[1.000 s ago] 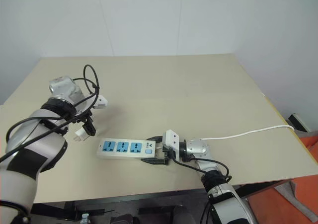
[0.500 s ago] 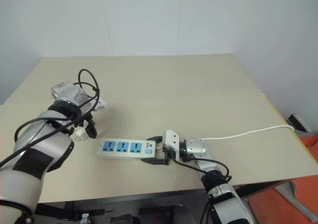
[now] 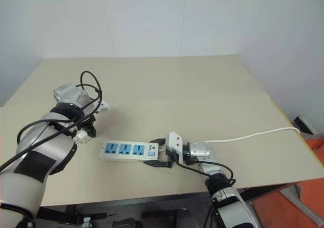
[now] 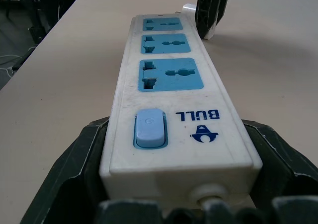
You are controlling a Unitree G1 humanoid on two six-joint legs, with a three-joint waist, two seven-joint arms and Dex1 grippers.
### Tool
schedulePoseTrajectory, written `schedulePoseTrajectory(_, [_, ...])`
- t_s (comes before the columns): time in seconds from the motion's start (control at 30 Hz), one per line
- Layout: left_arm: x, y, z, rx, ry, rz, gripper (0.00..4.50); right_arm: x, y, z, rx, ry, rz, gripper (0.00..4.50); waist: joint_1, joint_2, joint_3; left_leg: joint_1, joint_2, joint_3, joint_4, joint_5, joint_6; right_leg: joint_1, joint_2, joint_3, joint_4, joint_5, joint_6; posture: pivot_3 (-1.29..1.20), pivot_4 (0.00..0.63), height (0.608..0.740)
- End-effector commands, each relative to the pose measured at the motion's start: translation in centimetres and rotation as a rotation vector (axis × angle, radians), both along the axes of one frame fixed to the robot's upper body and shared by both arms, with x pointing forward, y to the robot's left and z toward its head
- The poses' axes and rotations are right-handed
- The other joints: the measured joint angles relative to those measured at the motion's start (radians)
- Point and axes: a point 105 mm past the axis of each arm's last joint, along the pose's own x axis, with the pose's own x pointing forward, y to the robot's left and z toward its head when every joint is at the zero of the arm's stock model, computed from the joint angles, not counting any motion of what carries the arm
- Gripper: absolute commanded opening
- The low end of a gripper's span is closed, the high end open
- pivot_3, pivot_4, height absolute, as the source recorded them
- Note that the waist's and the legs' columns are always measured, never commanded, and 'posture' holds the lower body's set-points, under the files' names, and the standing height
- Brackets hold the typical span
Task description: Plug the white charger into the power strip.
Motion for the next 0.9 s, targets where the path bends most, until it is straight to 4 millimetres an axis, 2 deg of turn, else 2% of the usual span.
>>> schedulePoseTrajectory(0.03, [1.5, -1.4, 2.6, -0.081, -0.128, -0.044, 1.01, -0.6, -0.1, -1.6, -0.035, 0.06, 0.005, 3.42, 0.001, 0.0, 0.0, 0.0, 0.0, 0.0, 0.0, 0.0, 0.0, 0.0, 0.0, 0.0, 0.0, 0.0, 0.0, 0.0, 0.15, 0.74])
schedulePoseTrajectory(0.2, [4.6, -6.6, 8.9, -0.401, -0.567, -0.262, 1.01, -0.9, -0.2, -1.7, -0.037, 0.063, 0.011, 3.42, 0.004, -0.001, 0.001, -0.001, 0.0, -0.003, 0.0, 0.0, 0.0, 0.0, -0.001, -0.001, 0.0, 0.0, 0.0, 0.0, 0.15, 0.74])
schedulePoseTrajectory(0.27, [4.7, -8.0, 11.1, -0.531, -0.737, -0.324, 1.01, -0.9, -0.2, -1.7, -0.039, 0.065, 0.019, 3.42, 0.003, -0.001, 0.001, -0.001, 0.001, -0.005, 0.0, -0.001, -0.001, 0.0, -0.002, 0.0, 0.0, 0.0, 0.0, 0.0, 0.15, 0.74])
schedulePoseTrajectory(0.33, [4.3, -9.1, 12.3, -0.637, -0.847, -0.359, 1.01, -1.0, -0.1, -1.7, -0.042, 0.065, 0.027, 3.42, 0.0, 0.0, 0.0, 0.0, 0.001, -0.005, 0.0, -0.001, -0.002, 0.0, -0.003, 0.001, 0.001, 0.001, 0.0, 0.0, 0.15, 0.74])
schedulePoseTrajectory(0.43, [3.5, -10.2, 13.1, -0.7, -1.003, -0.433, 1.01, -1.1, 0.0, -1.7, -0.044, 0.066, 0.046, 3.42, 0.001, 0.0, 0.0, 0.002, 0.001, -0.005, 0.0, -0.001, -0.003, 0.001, -0.003, 0.002, 0.002, 0.001, 0.0, 0.0, 0.15, 0.74])
schedulePoseTrajectory(0.5, [2.9, -10.7, 13.6, -0.759, -1.063, -0.424, 1.01, -1.3, 0.0, -1.7, -0.054, 0.07, 0.074, 3.42, 0.004, 0.0, 0.0, 0.002, 0.0, -0.005, 0.0, -0.001, -0.003, 0.001, -0.003, 0.002, 0.002, 0.001, 0.0, 0.0, 0.15, 0.74])
schedulePoseTrajectory(0.7, [0.9, -11.5, 15.1, -1.025, -1.107, -0.426, 1.01, -0.9, -0.3, -2.1, -0.103, 0.068, 0.114, 3.42, 0.008, 0.0, 0.0, 0.002, 0.0, -0.004, 0.002, -0.001, -0.003, 0.002, -0.003, 0.001, 0.001, 0.001, 0.0, 0.0, 0.15, 0.74])
schedulePoseTrajectory(0.9, [-0.8, -11.7, 14.8, -1.031, -1.105, -0.492, 1.01, -1.1, -0.3, -3.5, -0.162, 0.152, 0.15, 3.42, 0.005, -0.001, 0.0, 0.013, 0.0, -0.005, 0.002, -0.001, -0.003, 0.013, -0.003, 0.001, 0.0, 0.001, 0.0, 0.0, 0.15, 0.74])
